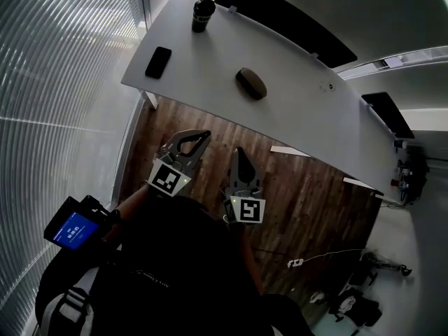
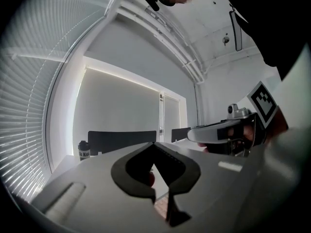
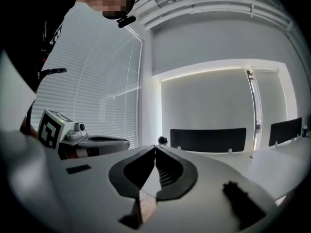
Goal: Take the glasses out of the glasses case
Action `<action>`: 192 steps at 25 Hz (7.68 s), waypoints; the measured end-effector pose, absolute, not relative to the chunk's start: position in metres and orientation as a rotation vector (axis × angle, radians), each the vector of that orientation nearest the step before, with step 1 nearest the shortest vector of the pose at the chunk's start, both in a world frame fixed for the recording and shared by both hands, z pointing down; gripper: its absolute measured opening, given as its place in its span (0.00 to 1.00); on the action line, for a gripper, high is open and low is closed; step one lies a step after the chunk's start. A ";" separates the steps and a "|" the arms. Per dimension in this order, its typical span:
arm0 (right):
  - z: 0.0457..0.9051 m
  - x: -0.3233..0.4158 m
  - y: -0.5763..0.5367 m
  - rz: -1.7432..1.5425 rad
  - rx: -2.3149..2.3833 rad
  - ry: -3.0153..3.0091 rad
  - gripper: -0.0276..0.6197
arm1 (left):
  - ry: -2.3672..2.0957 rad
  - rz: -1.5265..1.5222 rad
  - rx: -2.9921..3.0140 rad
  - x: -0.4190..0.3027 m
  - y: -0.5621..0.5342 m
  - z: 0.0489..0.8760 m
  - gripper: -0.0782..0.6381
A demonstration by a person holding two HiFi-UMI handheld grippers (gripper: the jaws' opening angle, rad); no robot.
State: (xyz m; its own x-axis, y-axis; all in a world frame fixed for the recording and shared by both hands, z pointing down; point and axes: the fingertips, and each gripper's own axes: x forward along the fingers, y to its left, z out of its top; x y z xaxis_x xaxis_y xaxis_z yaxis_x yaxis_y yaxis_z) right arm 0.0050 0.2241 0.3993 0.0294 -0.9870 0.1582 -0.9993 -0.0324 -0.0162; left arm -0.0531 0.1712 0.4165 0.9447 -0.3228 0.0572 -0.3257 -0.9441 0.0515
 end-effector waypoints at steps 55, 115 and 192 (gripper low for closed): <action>0.426 0.289 0.150 0.292 2.236 -2.284 0.05 | -0.577 0.302 3.078 0.198 0.122 0.450 0.12; 0.671 0.227 -0.029 0.349 1.334 -1.865 0.17 | 0.123 1.012 2.821 0.187 -0.048 0.756 0.13; 0.649 0.232 -0.062 0.190 1.210 -1.802 0.27 | 0.227 1.062 2.849 0.188 -0.050 0.761 0.13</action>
